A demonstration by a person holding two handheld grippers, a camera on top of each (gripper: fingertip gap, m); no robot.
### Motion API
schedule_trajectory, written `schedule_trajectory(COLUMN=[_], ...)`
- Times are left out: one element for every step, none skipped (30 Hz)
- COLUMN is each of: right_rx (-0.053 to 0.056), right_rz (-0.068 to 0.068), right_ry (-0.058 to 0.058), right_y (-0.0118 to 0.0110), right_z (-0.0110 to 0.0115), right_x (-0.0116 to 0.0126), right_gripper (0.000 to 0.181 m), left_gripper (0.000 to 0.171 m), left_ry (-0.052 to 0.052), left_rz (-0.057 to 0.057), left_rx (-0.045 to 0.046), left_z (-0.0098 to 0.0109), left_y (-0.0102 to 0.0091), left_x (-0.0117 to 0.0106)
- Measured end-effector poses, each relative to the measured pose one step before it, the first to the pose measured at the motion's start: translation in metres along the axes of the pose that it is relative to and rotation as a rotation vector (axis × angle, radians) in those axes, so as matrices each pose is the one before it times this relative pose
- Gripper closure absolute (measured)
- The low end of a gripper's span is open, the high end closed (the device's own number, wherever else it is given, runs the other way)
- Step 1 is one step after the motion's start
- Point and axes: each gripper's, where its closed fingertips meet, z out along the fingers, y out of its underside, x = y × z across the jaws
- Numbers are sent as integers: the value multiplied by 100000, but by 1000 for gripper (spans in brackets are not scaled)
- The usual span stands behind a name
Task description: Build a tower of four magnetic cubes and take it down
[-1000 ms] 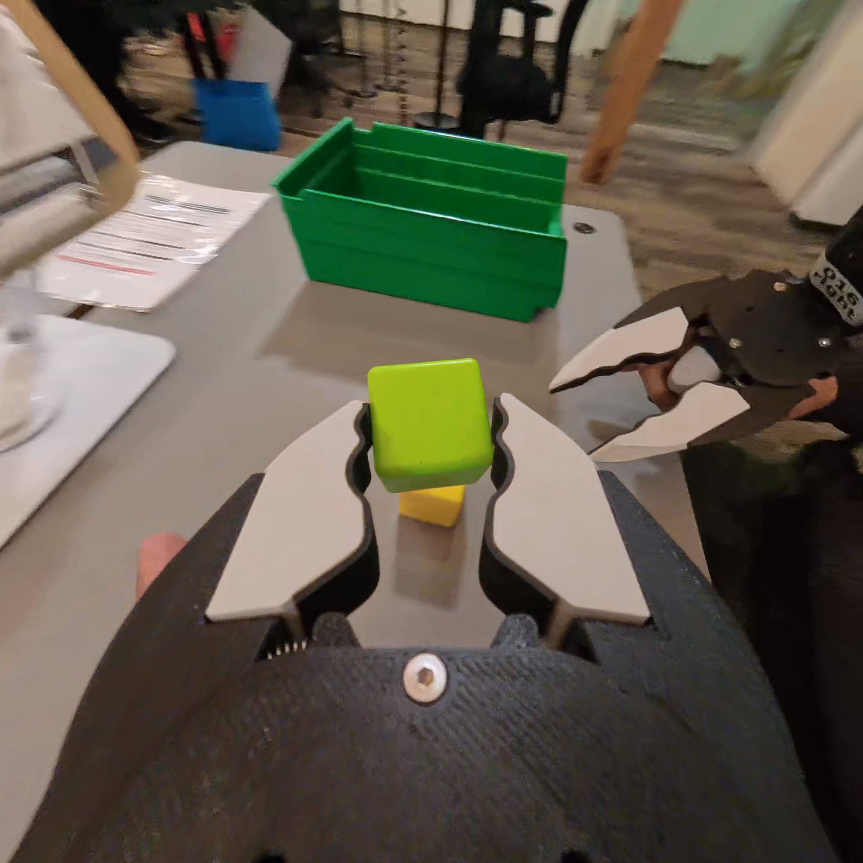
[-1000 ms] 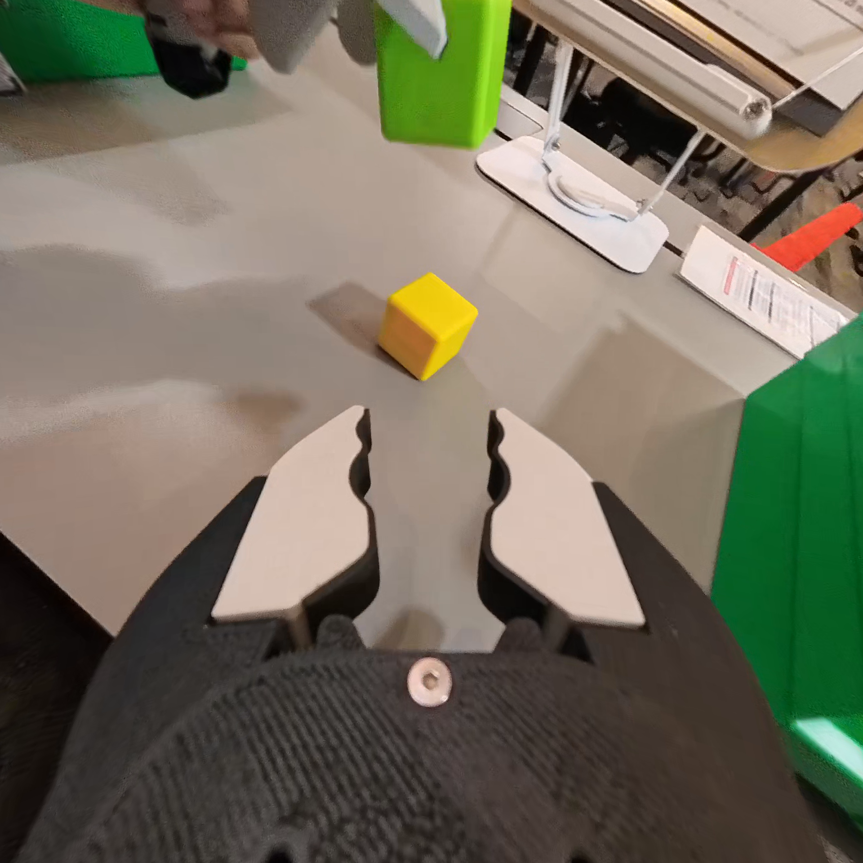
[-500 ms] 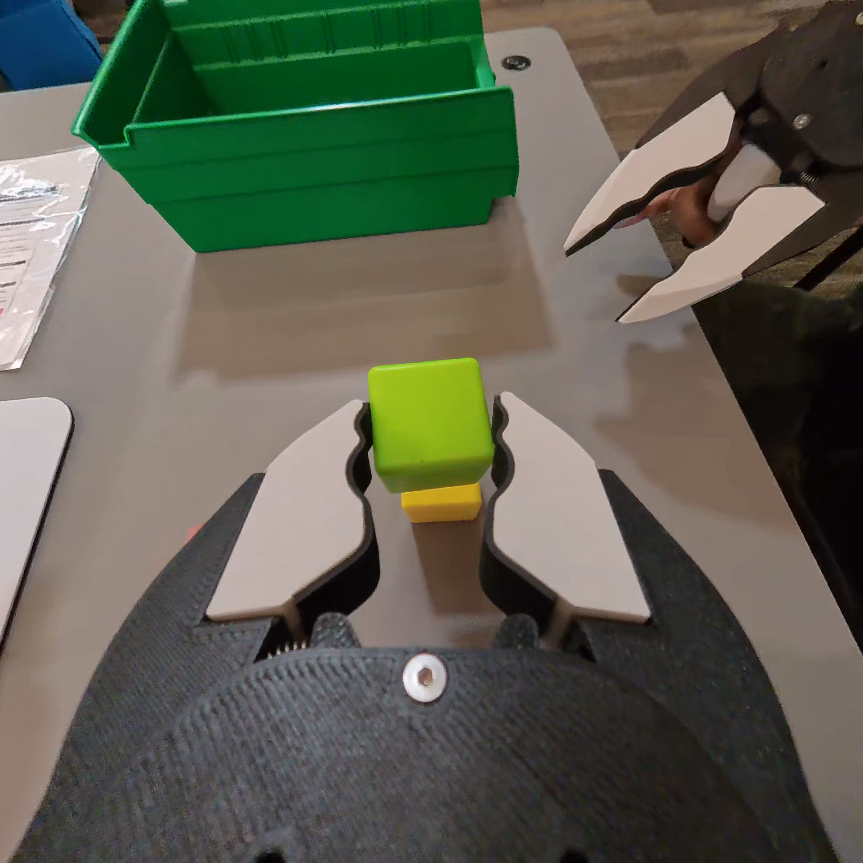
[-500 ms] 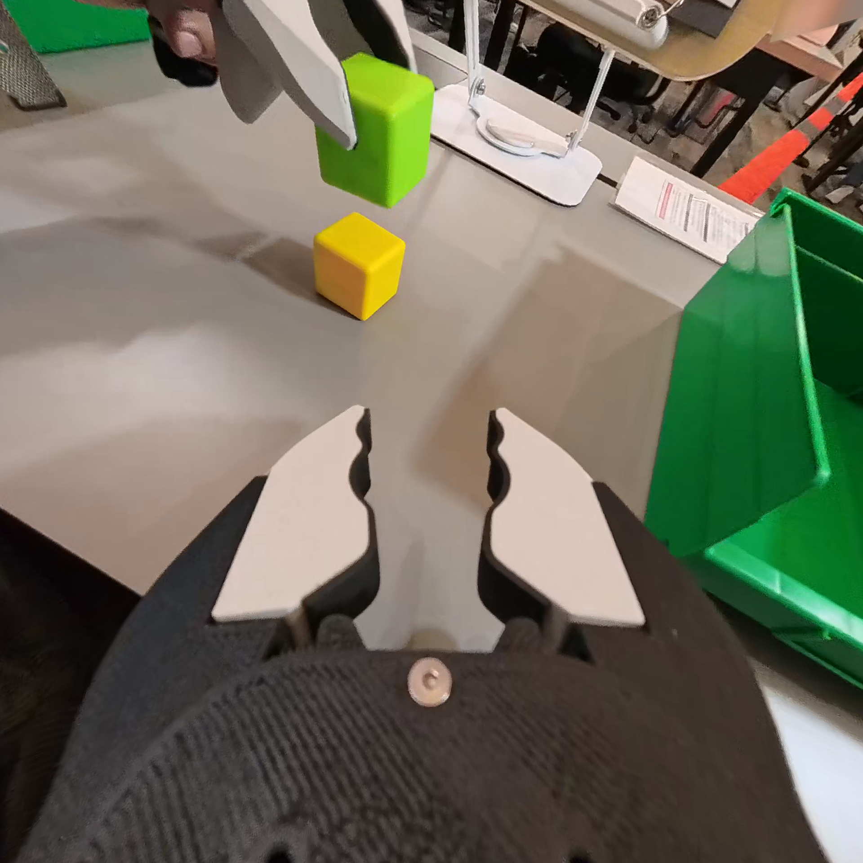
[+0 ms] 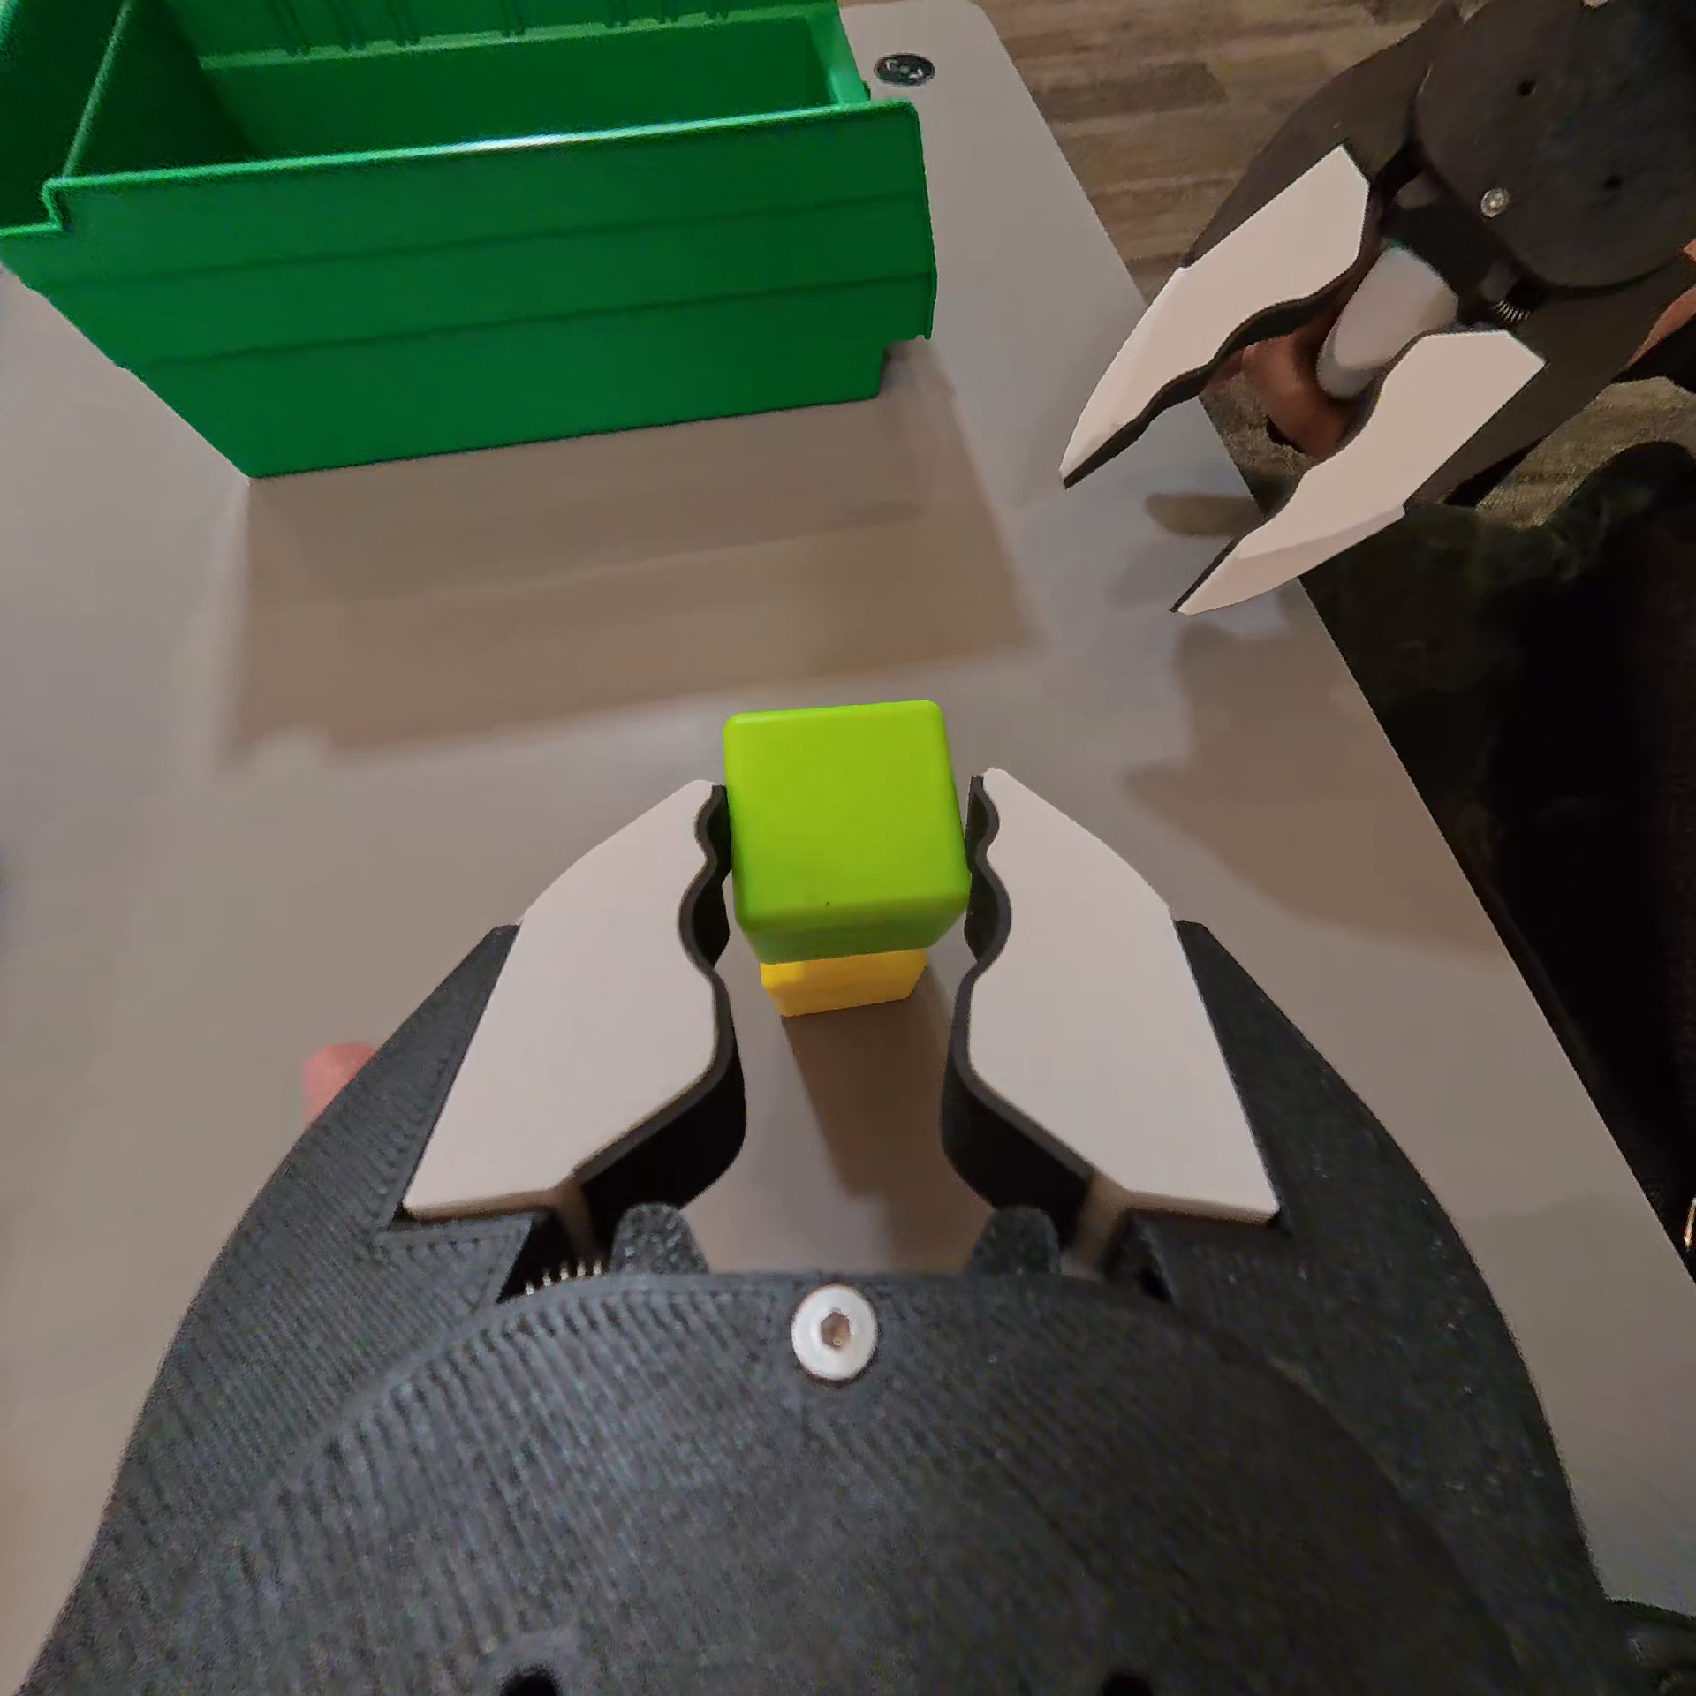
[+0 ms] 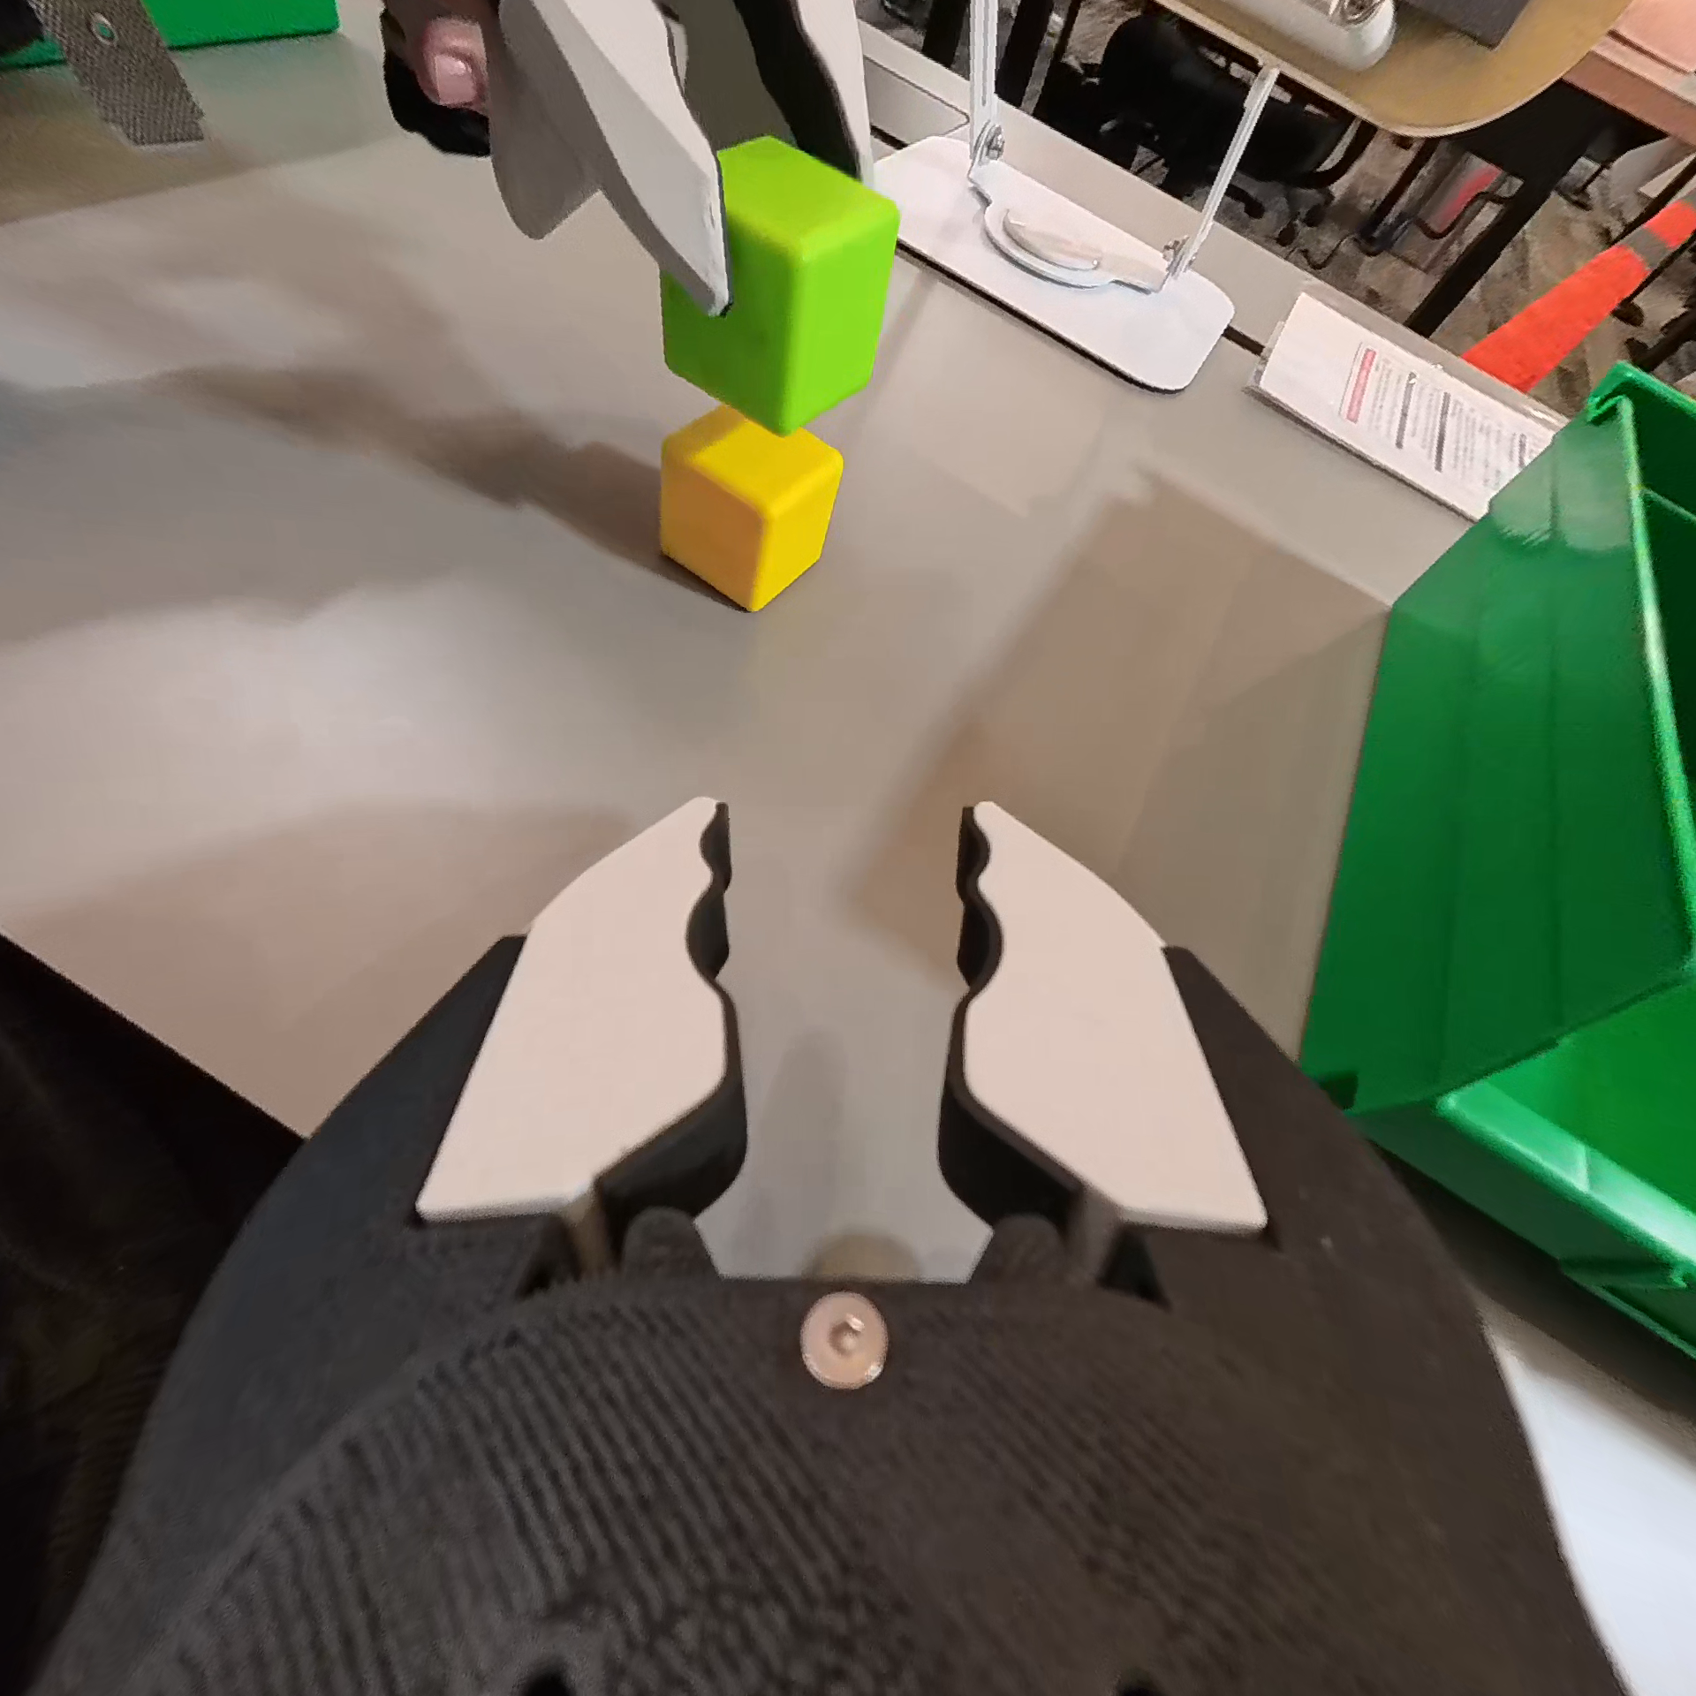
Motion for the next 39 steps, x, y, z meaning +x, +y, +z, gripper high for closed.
schedule_trajectory(right_rx=[134, 87, 23, -37, -95, -101, -71, -57, -73, -146, -166, -145, -94, -8, 20, 69, 109, 112, 125, 96, 124, 118, 64, 22, -23, -66, -79, -94, -56, -34, -30, -37, -26, -1, 25, 20, -19, -91, -172], right_rz=[470, 408, 308, 199, 75, -23, -57, -61, -123, -172, -188, -159, -101, -37, 45, 107, 162, 211, 228, 234, 221, 213, 170, 69, -35, -96, -139, -138, -126, -74, -12, 39, 51, 68, 65, 56, 26, -9, -16], right_ry=[-154, -24, 44, 74, 128, 174, 117, 73, 16, -9, -42, -80, -74, -90, -95, -41, -31, -8, -5, 0, 8, -32, -39, -40, -25, -37, -66, -55, -38, -28, -18, -21, -10, 4, -9, -24, -51, -68, -102], right_y=[3, 4, 24, 21, 23, 18, 4, 2, -6, 15, 12, 23, 13, 4, 3, 7, -5, 4, -2, -3, -7, -12, -15, 2, -2, 2, 12, 9, 5, 3, -6, 13, 3, 0, -3, -3, 2, 19, 38], right_z=[-29, -21, -16, -5, -14, -19, -6, -13, 1, 13, 24, 22, 22, 8, -2, -10, -32, -19, -30, -25, -23, -19, -12, -2, 2, 15, 19, 21, 8, 14, 13, 6, 7, 4, 10, 6, -1, 23, 17], right_x=[30, 57, 47, 51, 37, 19, -2, -26, -36, -44, -42, -47, -27, -24, -3, 16, 25, 40, 45, 42, 44, 27, 13, 3, -13, -29, -32, -43, -23, -17, -9, 1, 13, 5, 12, 2, -8, -11, -26], right_gripper=[133, 133, 133, 133, 133, 133, 133, 133, 133, 133, 133, 133, 133, 133, 133, 133, 133, 133, 133, 133, 133, 133, 133, 133, 133, 133, 133, 133, 133, 133, 133, 133, 133, 133, 133, 133, 133, 133, 133], left_gripper=[120, 120, 120, 120, 120, 120, 120, 120, 120, 120, 120, 120, 120, 120, 120, 120, 120, 120, 120, 120, 120, 120, 120, 120, 120, 120, 120, 120, 120, 120, 120, 120, 120, 120, 120, 120, 120, 120, 120], left_ry=[143, -83, -43, -4, -95, -37, -12, 306, 555, 198, -44, -259, -224, -278, -164, -29, -60, 42, 171, 130, 12, -70, 11, 28, -17, -109, 172, 44, -94, -72, -101, -172, -403, -445, -590, -596, -604, -555, -382], left_rz=[379, 308, -64, -174, -170, -98, -147, -95, -86, 2, 202, 133, 237, 269, 151, -17, -92, -65, -196, -141, -110, -113, -95, -183, -228, 26, -260, 33, -63, -82, 10, -23, -61, -19, 56, 48, 45, -54, -37], left_rx=[-874, -896, -896, -697, -482, -271, -26, 198, 124, 59, -152, -464, -600, -245, -60, -112, -109, -198, -358, -453, -448, -510, -605, -771, -201, 75, 111, -158, 77, 48, 42, 62, 125, 106, -45, 0, 60, 108, 65], left_z=[102, 100, 101, 85, 57, 34, 13, 13, 9, 25, 51, 57, 53, 35, 31, 20, 33, 42, 43, 51, 39, 31, 44, 83, 77, 38, 14, 22, 5, 3, -7, 4, -2, 0, 3, 6, -7, -6, 2], left_y=[45, 84, 106, 114, 93, 82, 30, -12, -16, -24, -2, 16, 41, -9, -33, -8, 7, 45, 81, 119, 116, 140, 162, 180, 105, 42, 6, 32, -10, -6, 3, -8, 6, 5, 27, 21, 14, -3, -6], left_x=[47, 0, -9, -18, -18, -2, -5, 42, 78, 39, 11, -16, 4, -10, -5, -7, -28, -7, -4, -4, -26, -33, -19, -24, -22, -21, 14, 12, -8, -3, -10, -21, -49, -66, -85, -86, -82, -78, -61])
